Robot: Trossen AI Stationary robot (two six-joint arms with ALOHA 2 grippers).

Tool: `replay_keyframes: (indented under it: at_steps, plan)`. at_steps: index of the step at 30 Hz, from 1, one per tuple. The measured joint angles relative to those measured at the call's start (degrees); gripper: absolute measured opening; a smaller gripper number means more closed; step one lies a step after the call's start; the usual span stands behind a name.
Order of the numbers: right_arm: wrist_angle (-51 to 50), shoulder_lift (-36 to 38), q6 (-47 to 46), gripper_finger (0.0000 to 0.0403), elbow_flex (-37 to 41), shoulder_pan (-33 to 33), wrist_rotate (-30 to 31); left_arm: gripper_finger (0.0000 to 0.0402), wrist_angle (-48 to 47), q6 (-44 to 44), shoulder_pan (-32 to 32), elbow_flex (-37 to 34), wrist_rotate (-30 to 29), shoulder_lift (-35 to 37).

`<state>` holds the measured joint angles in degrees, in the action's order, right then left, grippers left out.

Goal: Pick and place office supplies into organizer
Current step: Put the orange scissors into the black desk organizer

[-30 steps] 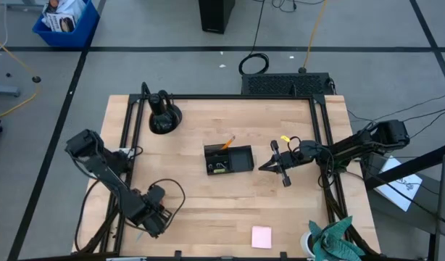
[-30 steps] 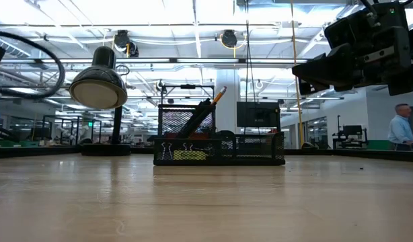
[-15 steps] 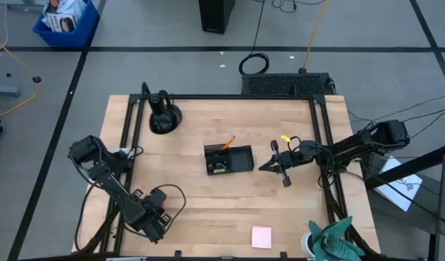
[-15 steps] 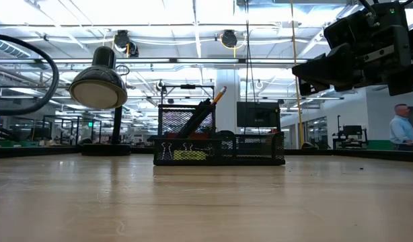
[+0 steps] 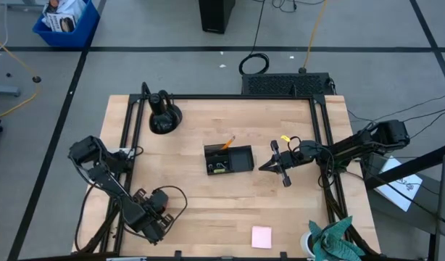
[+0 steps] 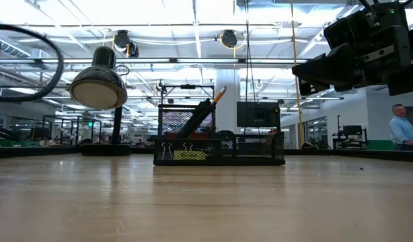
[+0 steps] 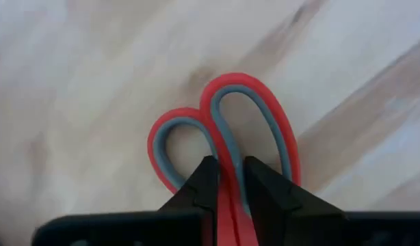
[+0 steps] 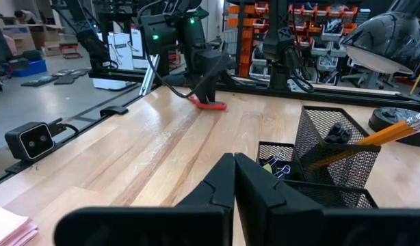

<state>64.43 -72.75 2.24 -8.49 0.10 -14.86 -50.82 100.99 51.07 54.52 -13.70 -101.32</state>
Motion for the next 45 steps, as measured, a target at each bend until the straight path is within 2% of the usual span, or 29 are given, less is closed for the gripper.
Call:
replay_keyframes:
  at_steps: [4,8,15,19,21,24,28,32,41,43,45]
  plan:
    - [0.0,0.0,0.1,0.0004,0.0,0.0,0.0,0.0046,1.9,-1.7,-0.1,0.2,-7.8,-0.2]
    - [0.0,0.0,0.2,0.0004,0.0,0.0,0.0,0.0025,3.6,-2.5,-0.3,1.5,-20.5,0.2]
    - [0.0,0.0,0.2,0.0004,0.0,0.0,0.0,0.0017,10.5,-18.0,-1.7,1.7,-44.0,6.3]
    - [0.0,0.0,0.6,0.0004,0.0,0.0,0.0,0.0017,16.1,-31.8,-4.4,1.7,-52.1,11.6]
    - [0.0,0.0,1.3,0.0004,0.0,0.0,0.1,0.0012,22.1,-43.7,-6.5,1.7,-54.0,13.9]
    - [0.1,0.0,1.9,0.0004,0.0,0.0,0.1,0.0009,32.9,-63.4,-10.0,1.7,-53.9,16.3]
    - [0.6,0.0,2.5,0.0004,0.0,0.0,0.2,0.0017,46.9,-87.4,-16.0,1.7,-47.4,18.2]
    - [0.5,0.0,3.0,0.0004,0.0,0.0,0.2,0.0013,56.5,-103.0,-23.7,1.7,-36.0,19.3]
    - [0.5,0.0,3.2,0.0004,0.0,0.0,0.1,0.0020,73.6,-117.7,-42.3,1.8,0.6,19.7]
    - [0.5,0.0,3.2,0.0004,0.0,0.0,0.1,0.0016,76.3,-119.0,-45.0,1.8,6.8,19.7]
    - [0.5,0.0,3.2,0.0004,0.0,0.0,0.1,0.0009,77.2,-119.7,-47.4,1.8,10.5,19.7]
